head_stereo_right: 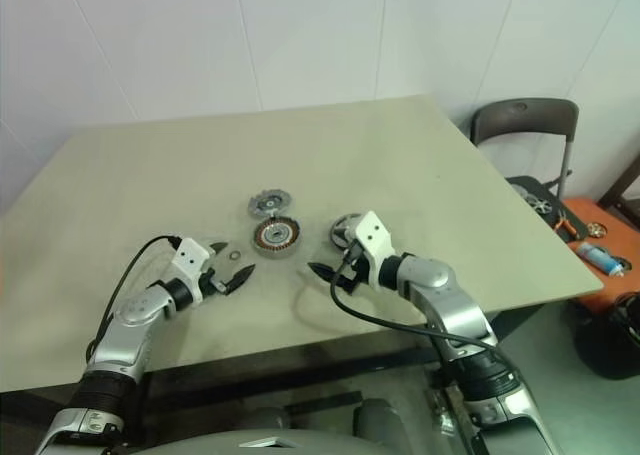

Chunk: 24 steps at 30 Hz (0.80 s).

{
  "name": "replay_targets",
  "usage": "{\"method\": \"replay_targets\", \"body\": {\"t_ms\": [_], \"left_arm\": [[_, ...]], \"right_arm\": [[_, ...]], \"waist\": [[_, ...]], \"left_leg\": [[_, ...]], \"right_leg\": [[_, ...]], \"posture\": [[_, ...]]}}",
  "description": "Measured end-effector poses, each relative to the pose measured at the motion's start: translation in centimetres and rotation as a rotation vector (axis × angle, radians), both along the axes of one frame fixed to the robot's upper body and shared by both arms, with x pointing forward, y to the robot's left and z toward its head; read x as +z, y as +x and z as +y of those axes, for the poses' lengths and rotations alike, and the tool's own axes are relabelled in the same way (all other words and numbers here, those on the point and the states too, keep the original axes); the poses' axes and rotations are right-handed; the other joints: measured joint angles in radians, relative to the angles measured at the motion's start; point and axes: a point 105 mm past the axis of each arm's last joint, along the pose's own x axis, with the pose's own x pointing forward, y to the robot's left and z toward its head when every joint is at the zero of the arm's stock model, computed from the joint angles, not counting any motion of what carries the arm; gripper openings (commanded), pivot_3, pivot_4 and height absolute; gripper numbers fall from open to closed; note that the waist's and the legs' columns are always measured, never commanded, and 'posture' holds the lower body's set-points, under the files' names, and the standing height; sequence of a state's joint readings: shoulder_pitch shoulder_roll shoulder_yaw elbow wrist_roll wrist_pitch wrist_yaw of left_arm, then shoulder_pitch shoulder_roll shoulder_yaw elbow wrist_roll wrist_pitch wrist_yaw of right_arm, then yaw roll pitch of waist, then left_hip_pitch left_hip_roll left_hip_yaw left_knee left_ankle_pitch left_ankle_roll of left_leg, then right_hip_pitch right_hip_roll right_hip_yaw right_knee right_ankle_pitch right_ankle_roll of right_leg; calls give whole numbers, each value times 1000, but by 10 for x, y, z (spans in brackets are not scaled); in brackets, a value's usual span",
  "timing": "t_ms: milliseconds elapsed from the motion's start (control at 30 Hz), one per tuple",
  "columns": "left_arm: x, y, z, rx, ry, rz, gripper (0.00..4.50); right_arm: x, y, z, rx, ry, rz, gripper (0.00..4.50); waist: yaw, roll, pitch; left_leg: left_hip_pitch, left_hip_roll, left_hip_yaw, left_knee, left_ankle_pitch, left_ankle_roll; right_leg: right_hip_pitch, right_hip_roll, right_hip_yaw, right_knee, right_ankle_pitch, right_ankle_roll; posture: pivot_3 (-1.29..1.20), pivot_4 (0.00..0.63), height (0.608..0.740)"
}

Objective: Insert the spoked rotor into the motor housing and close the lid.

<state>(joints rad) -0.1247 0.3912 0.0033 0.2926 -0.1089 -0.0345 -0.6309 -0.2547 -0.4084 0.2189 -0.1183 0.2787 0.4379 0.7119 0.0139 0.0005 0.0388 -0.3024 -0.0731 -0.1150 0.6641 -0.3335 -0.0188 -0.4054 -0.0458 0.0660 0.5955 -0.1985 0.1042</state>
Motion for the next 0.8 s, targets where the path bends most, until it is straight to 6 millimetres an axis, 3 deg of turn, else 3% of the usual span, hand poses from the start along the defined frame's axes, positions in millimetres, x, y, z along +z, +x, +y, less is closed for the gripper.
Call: {"method": "replay_targets", "body": {"t_ms": [433, 800], "left_arm": [[-4, 13, 2, 62, -44, 167, 4480], [4, 11, 2, 52, -91, 262, 4480]], "right_arm": [[-1, 1, -1, -17, -4, -1, 4492], [0, 1, -1, -21, -6, -4, 4492]], "waist": [[-4, 2, -1], [-4, 3, -1]], "left_leg": [[1, 1, -1, 0, 0, 0], [-1, 1, -1, -2, 0, 0]], "right_leg": [[7, 1, -2, 0, -1, 0], [-2, 0, -2, -2, -1, 1]], "posture": [[0, 0, 740], [0, 0, 740]]}}
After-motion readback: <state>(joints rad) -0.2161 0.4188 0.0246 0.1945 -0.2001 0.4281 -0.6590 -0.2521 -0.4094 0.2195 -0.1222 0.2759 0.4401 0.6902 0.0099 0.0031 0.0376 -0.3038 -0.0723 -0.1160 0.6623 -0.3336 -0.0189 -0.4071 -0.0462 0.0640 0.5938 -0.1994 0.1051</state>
